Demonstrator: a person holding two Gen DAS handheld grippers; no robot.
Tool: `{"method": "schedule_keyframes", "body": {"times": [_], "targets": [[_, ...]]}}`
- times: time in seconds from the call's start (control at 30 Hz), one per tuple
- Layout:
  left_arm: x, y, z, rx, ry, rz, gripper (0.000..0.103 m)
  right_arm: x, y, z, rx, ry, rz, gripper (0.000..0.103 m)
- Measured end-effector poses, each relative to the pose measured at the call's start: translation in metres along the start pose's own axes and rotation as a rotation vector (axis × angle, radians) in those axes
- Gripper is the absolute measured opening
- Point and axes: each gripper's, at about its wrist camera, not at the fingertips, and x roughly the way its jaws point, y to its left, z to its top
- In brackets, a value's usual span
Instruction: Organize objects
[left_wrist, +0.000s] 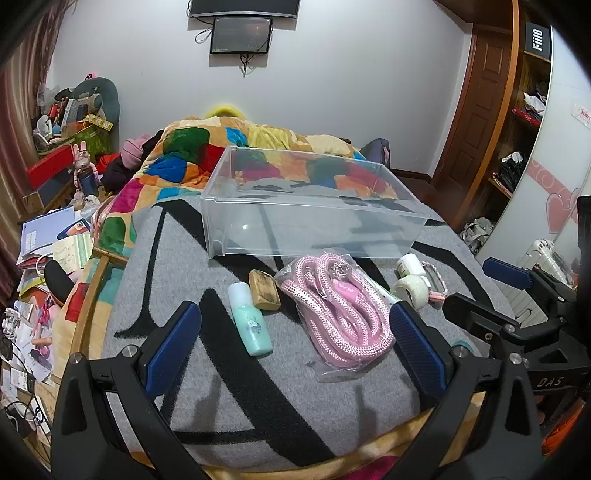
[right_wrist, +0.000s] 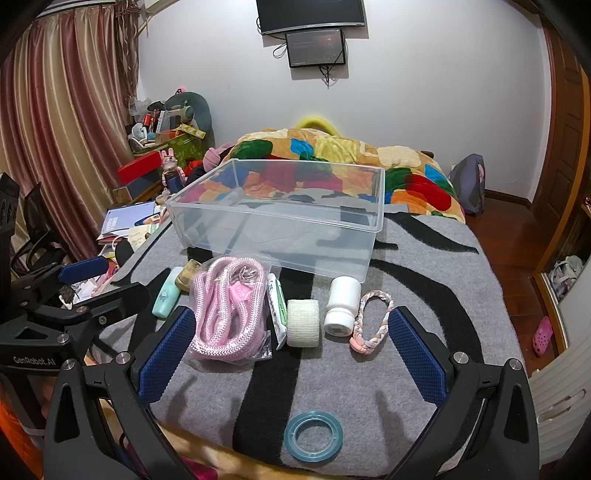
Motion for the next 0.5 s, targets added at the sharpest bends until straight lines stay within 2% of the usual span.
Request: {"method": "schedule_keyframes", "body": {"times": [0.5], "targets": [[0.0003,0.0001,0.0005,-0.001,0.001,0.0,0.103,-0.0004,0.0007,0.0003,0.0,0.0,0.001,0.103]]}}
